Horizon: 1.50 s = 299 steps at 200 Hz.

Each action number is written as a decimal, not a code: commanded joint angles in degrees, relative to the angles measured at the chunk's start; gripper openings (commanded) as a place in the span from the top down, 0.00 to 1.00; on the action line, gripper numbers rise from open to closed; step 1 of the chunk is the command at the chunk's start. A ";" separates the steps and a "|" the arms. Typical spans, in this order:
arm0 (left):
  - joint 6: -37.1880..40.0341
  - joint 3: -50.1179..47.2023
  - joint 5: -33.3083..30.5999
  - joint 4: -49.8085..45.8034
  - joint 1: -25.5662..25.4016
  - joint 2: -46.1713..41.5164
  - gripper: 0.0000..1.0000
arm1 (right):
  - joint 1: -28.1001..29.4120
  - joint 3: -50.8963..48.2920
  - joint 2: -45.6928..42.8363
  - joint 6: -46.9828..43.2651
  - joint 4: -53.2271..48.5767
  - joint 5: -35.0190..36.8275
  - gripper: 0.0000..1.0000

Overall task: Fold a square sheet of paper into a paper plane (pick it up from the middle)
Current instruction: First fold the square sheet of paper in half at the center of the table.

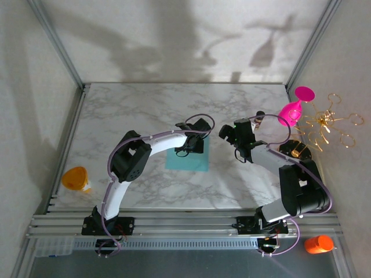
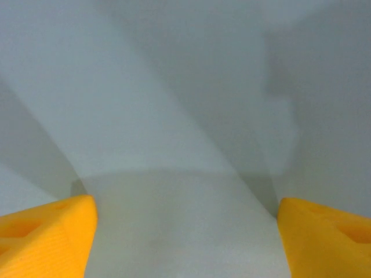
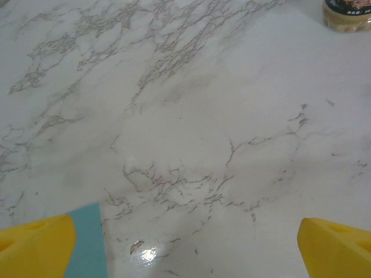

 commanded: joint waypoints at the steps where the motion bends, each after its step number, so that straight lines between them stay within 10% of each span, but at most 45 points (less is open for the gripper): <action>1: -0.26 -0.24 -0.97 -2.98 -0.58 2.32 0.21 | -0.30 -0.07 0.92 1.11 0.95 -0.39 0.01; 95: -0.97 -2.22 -0.54 -0.93 -0.32 1.36 0.30 | -0.33 0.01 0.96 1.72 0.86 -0.80 0.01; 181: -1.82 -12.50 18.11 14.51 5.13 -15.43 0.70 | -0.34 -0.41 -1.05 2.31 1.63 -1.02 0.02; 233: -4.26 -21.48 32.02 25.96 11.21 -22.80 0.73 | -0.36 -1.08 -1.43 -0.30 5.09 -5.70 0.03; 299: -0.17 -24.89 29.73 26.20 14.63 -19.20 0.73 | -0.26 -2.57 0.77 -2.48 12.63 -20.84 0.07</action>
